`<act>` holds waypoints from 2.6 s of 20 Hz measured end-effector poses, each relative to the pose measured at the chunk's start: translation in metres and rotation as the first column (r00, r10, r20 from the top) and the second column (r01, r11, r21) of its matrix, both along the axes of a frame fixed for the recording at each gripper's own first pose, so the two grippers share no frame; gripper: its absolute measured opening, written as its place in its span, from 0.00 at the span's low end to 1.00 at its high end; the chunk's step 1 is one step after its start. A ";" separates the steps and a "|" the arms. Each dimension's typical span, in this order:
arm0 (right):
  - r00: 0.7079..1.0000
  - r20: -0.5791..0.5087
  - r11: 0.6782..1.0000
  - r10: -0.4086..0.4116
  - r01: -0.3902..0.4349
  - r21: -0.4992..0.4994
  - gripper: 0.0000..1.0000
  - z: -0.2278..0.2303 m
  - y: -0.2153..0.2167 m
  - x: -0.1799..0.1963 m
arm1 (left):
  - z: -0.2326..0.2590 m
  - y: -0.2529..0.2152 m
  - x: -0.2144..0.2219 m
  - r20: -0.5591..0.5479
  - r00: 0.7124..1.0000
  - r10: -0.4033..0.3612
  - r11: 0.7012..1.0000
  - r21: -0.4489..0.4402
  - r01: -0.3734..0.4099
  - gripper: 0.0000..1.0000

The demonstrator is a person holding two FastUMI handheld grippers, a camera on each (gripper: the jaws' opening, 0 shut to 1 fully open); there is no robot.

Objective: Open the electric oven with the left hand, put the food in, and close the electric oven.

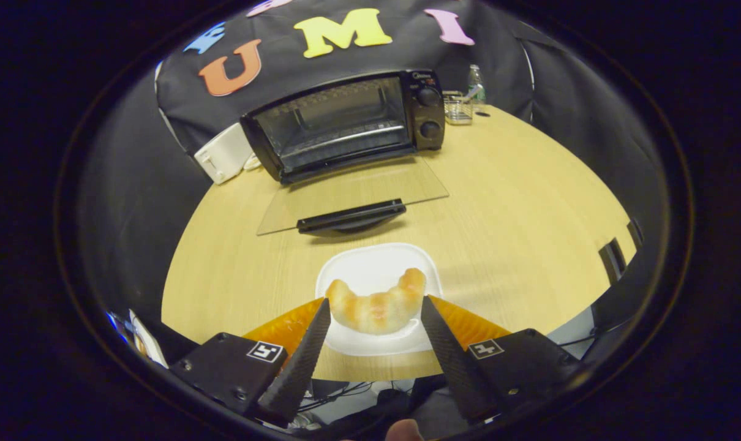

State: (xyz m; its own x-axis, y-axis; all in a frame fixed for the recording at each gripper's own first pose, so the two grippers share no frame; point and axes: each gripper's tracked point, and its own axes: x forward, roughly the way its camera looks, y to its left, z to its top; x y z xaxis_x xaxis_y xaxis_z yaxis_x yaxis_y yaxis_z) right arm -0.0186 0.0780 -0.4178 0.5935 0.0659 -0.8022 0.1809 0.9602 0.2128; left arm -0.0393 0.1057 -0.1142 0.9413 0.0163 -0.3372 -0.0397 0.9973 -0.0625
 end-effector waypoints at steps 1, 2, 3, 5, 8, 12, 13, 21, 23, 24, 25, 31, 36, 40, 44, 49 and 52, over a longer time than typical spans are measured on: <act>1.000 -0.013 0.999 -0.027 0.027 0.019 0.86 -0.006 -0.001 0.000 | -0.001 0.000 0.000 -0.008 1.000 -0.005 1.000 0.003 0.005 0.94; 0.998 -0.028 0.998 -0.053 0.054 0.038 0.83 -0.011 -0.002 0.000 | -0.002 -0.001 0.001 -0.014 1.000 -0.011 1.000 0.005 0.011 0.94; 0.996 -0.049 0.995 -0.075 0.078 0.059 0.80 -0.016 -0.002 -0.001 | -0.003 -0.002 0.002 -0.020 1.000 -0.018 1.000 0.006 0.018 0.94; 0.991 -0.071 0.987 -0.115 0.122 0.108 0.74 -0.022 0.000 -0.001 | -0.003 -0.006 0.003 -0.027 0.999 -0.034 0.999 0.009 0.034 0.94; 0.983 -0.097 0.974 -0.153 0.167 0.154 0.70 -0.028 0.001 -0.001 | 0.001 -0.007 0.006 -0.022 0.998 -0.053 0.998 0.014 0.054 0.94; 0.971 -0.135 0.947 -0.199 0.226 0.229 0.58 -0.034 0.004 -0.001 | 0.002 -0.013 0.010 -0.018 0.997 -0.073 0.997 0.003 0.073 0.94; 0.968 -0.138 0.943 -0.208 0.236 0.236 0.49 -0.033 0.003 -0.001 | 0.001 -0.014 0.010 -0.020 0.997 -0.078 0.997 -0.002 0.078 0.94; 0.955 -0.101 0.892 -0.280 0.298 0.341 0.21 0.026 -0.001 0.000 | 0.014 -0.030 0.020 0.019 0.992 -0.125 0.992 -0.007 0.125 0.94; 0.949 -0.059 0.876 -0.311 0.310 0.370 0.20 0.051 -0.005 0.012 | 0.015 -0.037 0.022 0.019 0.990 -0.139 0.990 -0.008 0.139 0.94; 0.944 -0.041 0.866 -0.327 0.317 0.387 0.19 0.061 -0.005 0.022 | 0.015 -0.040 0.024 0.017 0.989 -0.145 0.989 -0.006 0.145 0.94; 0.940 -0.026 0.856 -0.340 0.321 0.406 0.22 0.070 -0.004 0.031 | 0.015 -0.043 0.026 0.014 0.988 -0.151 0.988 -0.007 0.151 0.94; 0.914 0.031 0.786 -0.405 0.331 0.523 0.22 0.094 0.020 0.119 | 0.010 -0.050 0.023 -0.058 0.983 -0.172 0.985 -0.041 0.170 0.94; 0.898 0.067 0.773 -0.434 0.333 0.540 0.19 0.091 0.041 0.189 | 0.003 -0.042 0.026 -0.108 0.984 -0.142 0.990 -0.026 0.140 0.94; 0.860 0.084 0.734 -0.503 0.374 0.567 0.19 0.083 0.037 0.240 | 0.000 -0.045 0.029 -0.142 0.982 -0.127 0.992 -0.018 0.125 0.94; 0.820 0.115 0.704 -0.560 0.398 0.588 0.22 0.079 0.030 0.286 | -0.009 -0.039 0.034 -0.183 0.977 -0.105 0.994 0.004 0.108 0.94; 0.793 0.130 0.676 -0.595 0.406 0.615 0.21 0.068 0.027 0.324 | -0.017 -0.036 0.040 -0.221 0.971 -0.087 0.995 0.033 0.096 0.94; 0.785 0.170 0.685 -0.596 0.387 0.617 0.18 0.065 0.028 0.337 | -0.018 -0.039 0.044 -0.234 0.968 -0.093 0.993 0.050 0.107 0.94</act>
State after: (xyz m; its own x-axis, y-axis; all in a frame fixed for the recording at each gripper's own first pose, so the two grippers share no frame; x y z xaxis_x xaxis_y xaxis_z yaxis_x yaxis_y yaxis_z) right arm 0.3183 0.1060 -0.3527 0.8796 0.0272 -0.4749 0.4106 0.4606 0.7870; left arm 0.0052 0.0670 -0.1327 0.8360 -0.0462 -0.5467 0.0544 0.9985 -0.0011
